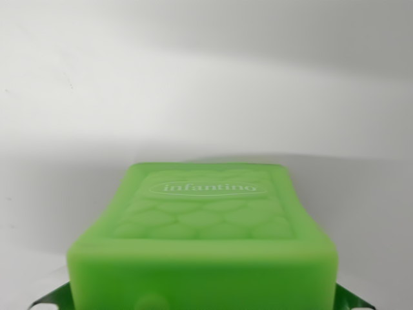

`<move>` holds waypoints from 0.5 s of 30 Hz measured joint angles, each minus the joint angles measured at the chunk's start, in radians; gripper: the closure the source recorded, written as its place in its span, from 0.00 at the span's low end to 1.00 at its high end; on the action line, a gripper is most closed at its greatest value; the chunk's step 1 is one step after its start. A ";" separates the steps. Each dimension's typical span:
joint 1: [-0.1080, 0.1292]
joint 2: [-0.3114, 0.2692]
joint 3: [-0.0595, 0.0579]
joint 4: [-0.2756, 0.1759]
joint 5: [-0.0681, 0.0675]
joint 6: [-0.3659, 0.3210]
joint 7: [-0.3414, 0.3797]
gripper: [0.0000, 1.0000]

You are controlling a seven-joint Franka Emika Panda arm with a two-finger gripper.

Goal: Stack cube

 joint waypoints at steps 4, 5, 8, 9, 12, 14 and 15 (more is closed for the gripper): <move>0.000 0.000 0.000 0.000 0.000 0.000 0.000 1.00; 0.000 -0.001 0.000 0.000 0.000 -0.001 0.000 1.00; 0.000 -0.005 0.000 -0.002 0.000 -0.003 0.000 1.00; 0.000 -0.008 0.000 -0.002 0.000 -0.004 0.000 1.00; 0.000 -0.017 0.000 -0.005 0.000 -0.008 0.000 1.00; 0.000 -0.024 0.000 -0.007 0.000 -0.013 0.000 1.00; 0.000 -0.028 0.000 -0.008 0.000 -0.015 0.000 1.00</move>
